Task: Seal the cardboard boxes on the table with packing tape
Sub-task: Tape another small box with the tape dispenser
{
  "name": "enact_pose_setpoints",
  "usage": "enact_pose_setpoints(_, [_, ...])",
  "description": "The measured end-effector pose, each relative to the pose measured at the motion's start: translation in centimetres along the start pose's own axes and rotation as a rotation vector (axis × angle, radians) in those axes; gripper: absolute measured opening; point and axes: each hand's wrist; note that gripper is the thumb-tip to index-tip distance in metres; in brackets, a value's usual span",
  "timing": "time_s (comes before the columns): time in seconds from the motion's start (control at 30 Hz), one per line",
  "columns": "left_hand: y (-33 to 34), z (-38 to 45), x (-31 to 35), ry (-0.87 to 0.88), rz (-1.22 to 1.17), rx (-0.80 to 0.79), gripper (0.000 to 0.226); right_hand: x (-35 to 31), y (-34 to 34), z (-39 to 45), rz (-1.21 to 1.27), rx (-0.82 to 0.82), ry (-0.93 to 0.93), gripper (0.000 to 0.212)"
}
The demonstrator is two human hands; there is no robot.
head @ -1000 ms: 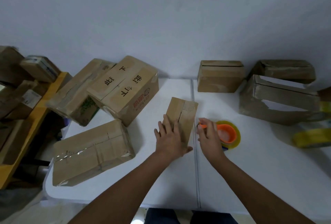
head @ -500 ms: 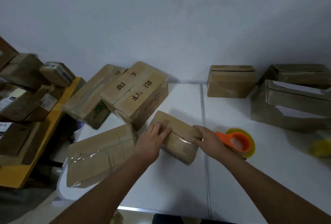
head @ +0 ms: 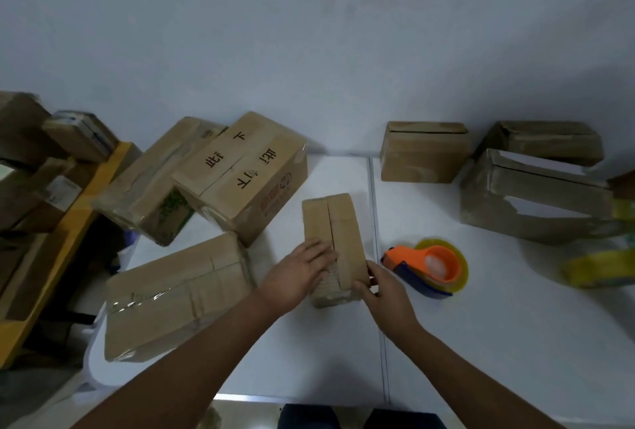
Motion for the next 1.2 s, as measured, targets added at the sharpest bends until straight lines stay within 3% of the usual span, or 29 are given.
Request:
enact_pose_setpoints(0.1, [1.4, -0.7, 0.5, -0.090, -0.067, -0.047, 0.090, 0.1, -0.4, 0.3, -0.017, -0.021, 0.000, 0.026])
enact_pose_setpoints(0.2, [1.6, -1.0, 0.5, -0.061, -0.031, -0.091, 0.083, 1.9, -2.0, 0.7, -0.088, 0.007, 0.024, 0.024])
enact_pose_setpoints(0.37, [2.0, -0.4, 0.6, -0.030, 0.022, -0.103, 0.078, 7.4, -5.6, 2.2, -0.483, 0.138, 0.240, 0.031])
enact_pose_setpoints(0.5, [2.2, -0.8, 0.4, -0.008, 0.038, -0.065, 0.082, 8.8, -6.7, 2.5, -0.569, -0.055, 0.347, 0.039])
enact_pose_setpoints(0.6, [2.2, -0.9, 0.3, 0.001, 0.044, -0.051, 0.082, 8.5, -6.5, 2.8, -0.640, -0.151, 0.329, 0.050])
enact_pose_setpoints(0.7, [2.4, -0.8, 0.1, 0.000, 0.001, -0.038, 0.083, 6.5, -7.3, 3.4, -0.714, -0.285, 0.328, 0.039])
enact_pose_setpoints(0.73, [2.5, -0.8, 0.0, -0.003, -0.015, -0.036, 0.083, 6.1, -7.6, 3.7, -0.719, -0.300, 0.309, 0.034])
enact_pose_setpoints(0.8, [2.5, -0.9, -0.3, -0.001, -0.018, -0.037, 0.080, 6.0, -7.9, 4.1, -0.679, -0.163, 0.244, 0.027])
enact_pose_setpoints(0.9, [2.1, -0.4, -0.2, -0.021, 0.055, -0.029, 0.078, 5.0, -8.6, 4.0, -0.435, -0.015, 0.115, 0.033])
enact_pose_setpoints(1.07, [1.4, 1.1, 0.0, 0.003, 0.080, 0.129, 0.066, -0.7, -11.0, 3.9, -0.231, -0.005, 0.099, 0.032])
enact_pose_setpoints(1.2, [0.3, 1.8, 0.4, -0.095, -0.118, 0.048, 0.072, -2.4, -12.2, 3.3, -0.148, -0.023, 0.130, 0.026])
Point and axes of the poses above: each hand's wrist, its own z-axis towards the middle knuckle, its own y-axis out of the palm, x = y × z, and after that the axes turned 12 degrees about -z, right-handed
